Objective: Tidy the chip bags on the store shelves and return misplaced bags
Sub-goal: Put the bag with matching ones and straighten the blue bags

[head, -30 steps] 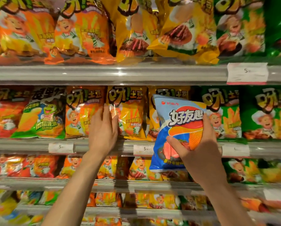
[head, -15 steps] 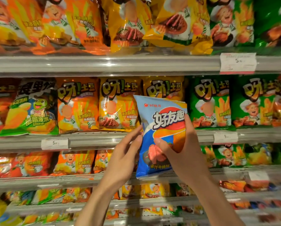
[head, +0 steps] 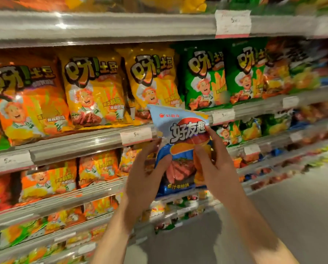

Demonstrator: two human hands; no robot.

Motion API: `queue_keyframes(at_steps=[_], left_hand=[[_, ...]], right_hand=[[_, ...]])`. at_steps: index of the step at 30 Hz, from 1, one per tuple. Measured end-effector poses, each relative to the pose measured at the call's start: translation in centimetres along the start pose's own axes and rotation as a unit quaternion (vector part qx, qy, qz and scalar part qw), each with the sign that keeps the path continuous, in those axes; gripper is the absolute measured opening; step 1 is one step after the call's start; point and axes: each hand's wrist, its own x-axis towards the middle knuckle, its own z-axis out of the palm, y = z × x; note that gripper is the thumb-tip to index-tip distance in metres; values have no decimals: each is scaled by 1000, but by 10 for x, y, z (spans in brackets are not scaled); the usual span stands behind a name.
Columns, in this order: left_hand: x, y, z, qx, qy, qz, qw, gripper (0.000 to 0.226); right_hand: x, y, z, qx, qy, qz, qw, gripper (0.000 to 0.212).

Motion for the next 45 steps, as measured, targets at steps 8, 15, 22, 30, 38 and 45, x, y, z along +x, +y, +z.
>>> queue_keyframes(at_steps=[8, 15, 22, 30, 38, 45], left_hand=[[10, 16, 137, -22, -84, -12, 996, 39], [18, 51, 321, -36, -155, 14, 987, 39], [40, 84, 477, -52, -213, 21, 975, 42], [104, 89, 621, -48, -245, 36, 968, 53], [198, 92, 776, -89, -263, 50, 959, 43], [268, 108, 846, -92, -230, 52, 967, 38]], right_hand=[[4, 55, -125, -5, 82, 33, 996, 60], [25, 100, -308, 6, 136, 12, 991, 53], [54, 133, -459, -17, 204, 12, 979, 50], [115, 184, -573, -25, 271, 21, 962, 54], [223, 219, -700, -78, 285, 19, 955, 47], [316, 235, -759, -56, 254, -28, 965, 49]])
